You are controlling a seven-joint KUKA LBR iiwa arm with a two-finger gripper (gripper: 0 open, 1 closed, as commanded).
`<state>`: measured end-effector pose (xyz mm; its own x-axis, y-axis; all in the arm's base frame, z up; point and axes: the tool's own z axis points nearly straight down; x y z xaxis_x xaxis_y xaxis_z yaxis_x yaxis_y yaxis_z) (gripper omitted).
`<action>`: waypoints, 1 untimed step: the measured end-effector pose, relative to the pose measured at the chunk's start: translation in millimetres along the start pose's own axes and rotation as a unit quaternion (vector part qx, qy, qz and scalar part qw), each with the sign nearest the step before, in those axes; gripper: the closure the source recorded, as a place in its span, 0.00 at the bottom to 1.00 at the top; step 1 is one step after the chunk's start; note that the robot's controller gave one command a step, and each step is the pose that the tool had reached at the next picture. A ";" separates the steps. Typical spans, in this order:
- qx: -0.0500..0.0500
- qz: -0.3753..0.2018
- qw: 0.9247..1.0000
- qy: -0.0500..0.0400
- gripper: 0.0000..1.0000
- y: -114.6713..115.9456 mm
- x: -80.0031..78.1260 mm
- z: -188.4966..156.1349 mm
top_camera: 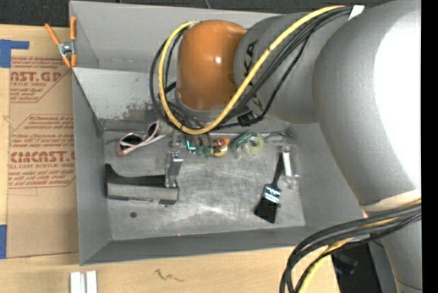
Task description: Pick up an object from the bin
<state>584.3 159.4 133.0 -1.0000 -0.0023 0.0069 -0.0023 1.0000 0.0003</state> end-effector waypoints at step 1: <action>-0.001 0.001 1.000 -0.004 0.00 -0.5 -2.1 -4.4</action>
Offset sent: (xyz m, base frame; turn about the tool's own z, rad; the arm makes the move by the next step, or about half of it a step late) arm -0.0336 0.0090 -0.0389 -0.0395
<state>586.5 158.9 137.5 -1.0000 -0.0009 -0.0003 -0.0009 1.0000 0.0013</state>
